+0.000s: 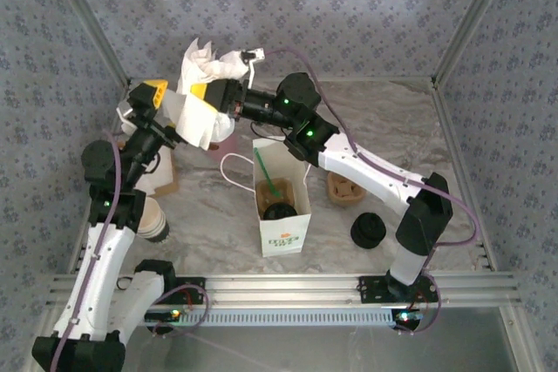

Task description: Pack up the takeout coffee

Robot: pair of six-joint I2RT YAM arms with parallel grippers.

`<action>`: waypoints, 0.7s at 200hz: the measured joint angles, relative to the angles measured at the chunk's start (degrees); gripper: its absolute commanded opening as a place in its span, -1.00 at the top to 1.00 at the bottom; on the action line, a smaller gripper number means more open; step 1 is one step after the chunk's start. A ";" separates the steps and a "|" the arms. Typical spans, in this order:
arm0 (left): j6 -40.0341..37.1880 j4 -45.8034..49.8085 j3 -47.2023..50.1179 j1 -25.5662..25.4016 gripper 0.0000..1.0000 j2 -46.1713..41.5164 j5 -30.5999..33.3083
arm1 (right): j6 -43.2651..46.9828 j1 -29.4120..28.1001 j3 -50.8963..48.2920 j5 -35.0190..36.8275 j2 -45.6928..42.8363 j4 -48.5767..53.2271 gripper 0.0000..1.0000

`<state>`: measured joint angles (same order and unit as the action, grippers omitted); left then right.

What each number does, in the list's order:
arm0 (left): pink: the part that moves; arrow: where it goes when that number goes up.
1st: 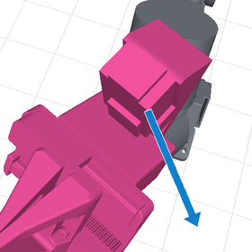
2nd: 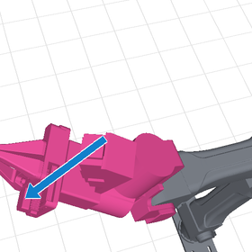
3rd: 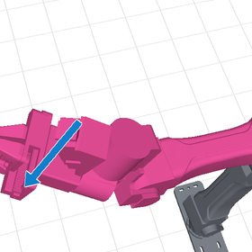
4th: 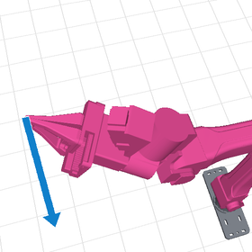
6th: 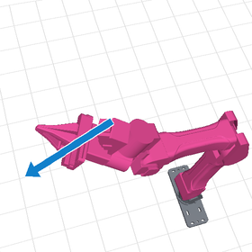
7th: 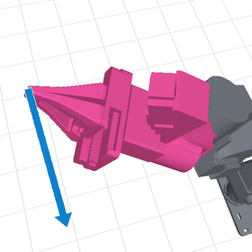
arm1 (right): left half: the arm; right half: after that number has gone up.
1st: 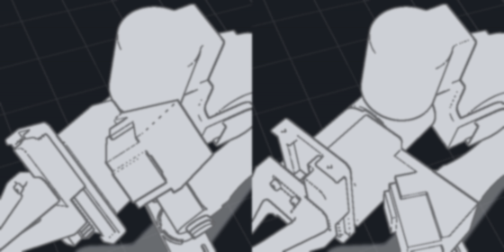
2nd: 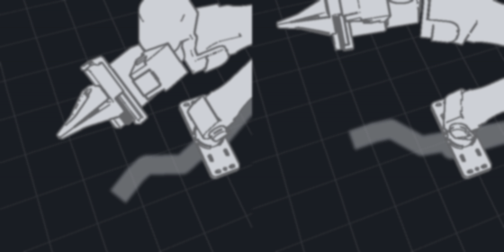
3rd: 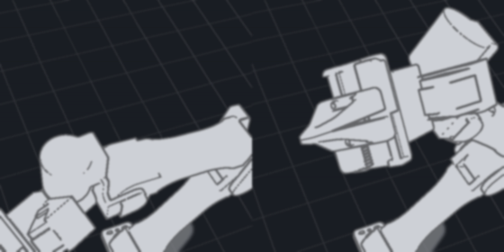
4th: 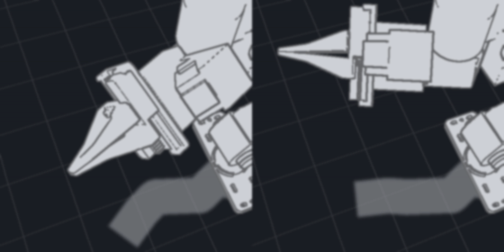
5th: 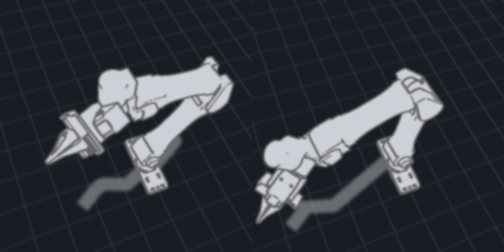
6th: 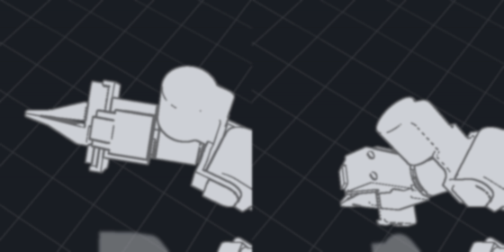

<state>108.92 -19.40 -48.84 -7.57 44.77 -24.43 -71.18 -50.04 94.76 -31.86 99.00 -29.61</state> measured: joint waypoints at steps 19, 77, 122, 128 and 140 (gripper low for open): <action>-1.90 0.52 -2.75 -1.73 -0.88 0.79 -0.35 | 0.11 0.00 0.52 -0.96 0.00 3.37 1.00; -7.72 3.23 -6.03 -6.84 -0.39 1.31 -0.35 | 0.24 0.02 5.44 -4.42 0.33 10.82 1.00; -11.89 6.80 -7.10 -7.10 0.49 1.88 0.26 | 0.70 0.15 6.67 -6.34 1.09 14.82 1.00; -12.41 7.26 -7.26 -7.02 0.63 1.88 0.72 | 0.90 0.31 6.71 -6.56 1.07 15.32 1.00; -13.03 8.04 -7.58 -6.91 0.78 1.88 1.42 | 1.18 0.48 6.75 -6.91 1.07 15.82 0.88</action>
<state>95.90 -11.35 -56.42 -14.48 46.65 -23.00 -70.00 -49.56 101.51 -38.76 100.07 -13.78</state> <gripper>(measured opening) 0.190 0.091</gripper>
